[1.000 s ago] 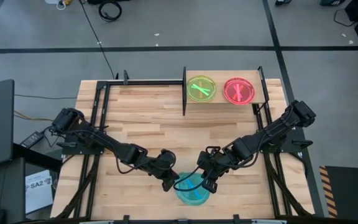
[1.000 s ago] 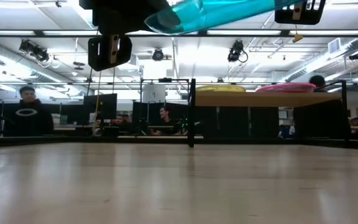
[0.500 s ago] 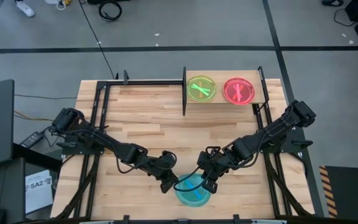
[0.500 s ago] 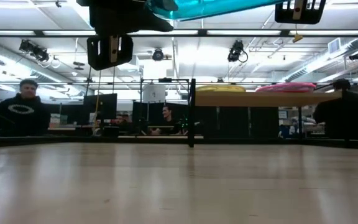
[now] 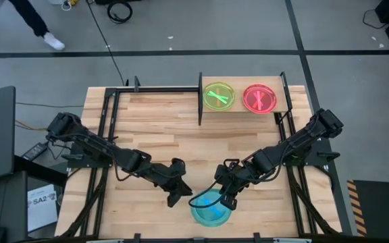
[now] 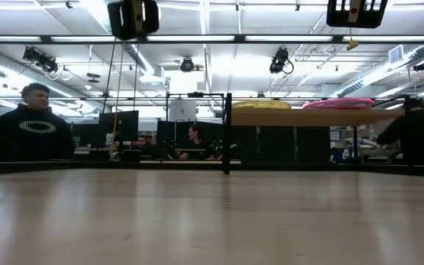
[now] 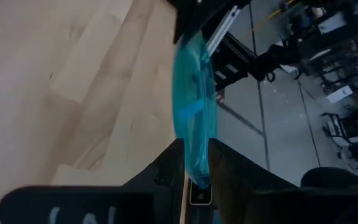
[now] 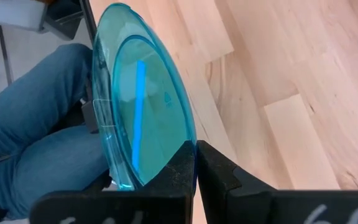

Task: Place and stack plates onto a shelf
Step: Stack the blue plate on top of the green plate on the shelf

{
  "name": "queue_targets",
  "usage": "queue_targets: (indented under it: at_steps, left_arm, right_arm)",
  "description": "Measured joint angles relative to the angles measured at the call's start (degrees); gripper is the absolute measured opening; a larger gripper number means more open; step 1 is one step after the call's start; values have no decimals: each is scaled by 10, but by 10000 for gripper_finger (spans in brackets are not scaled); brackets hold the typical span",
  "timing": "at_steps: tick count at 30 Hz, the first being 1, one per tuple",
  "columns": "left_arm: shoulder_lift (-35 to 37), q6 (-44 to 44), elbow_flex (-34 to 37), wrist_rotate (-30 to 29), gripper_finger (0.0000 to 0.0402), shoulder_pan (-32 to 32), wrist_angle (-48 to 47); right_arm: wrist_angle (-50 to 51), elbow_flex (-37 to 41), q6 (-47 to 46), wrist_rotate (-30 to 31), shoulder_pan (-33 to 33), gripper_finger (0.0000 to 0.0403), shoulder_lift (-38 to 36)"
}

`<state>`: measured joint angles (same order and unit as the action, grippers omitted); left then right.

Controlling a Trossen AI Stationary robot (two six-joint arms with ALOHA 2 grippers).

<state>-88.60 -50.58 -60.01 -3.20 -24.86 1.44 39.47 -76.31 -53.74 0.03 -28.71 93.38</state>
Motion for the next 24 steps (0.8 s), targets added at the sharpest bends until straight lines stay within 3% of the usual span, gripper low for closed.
queue_targets:
  at_steps: [6, 11, 15, 20, 24]
  left_arm:
    - [57, 60, 0, -3, 78, -4, -37]
    - [117, 111, 0, -45, 78, -21, -92]
    - [172, 128, 0, -122, 78, -56, -177]
    - [229, 130, 0, -262, 78, -125, -286]
    - [250, 130, 9, -312, 78, -182, -335]
  right_arm:
    - [0, 0, 0, 0, 0, 19, 0]
    - [0, 0, -1, -1, 1, 16, 0]
    - [0, 0, -1, -1, 4, 15, 0]
    - [0, 0, -1, -1, 11, 14, 0]
    - [0, 0, -1, -1, 19, 14, 0]
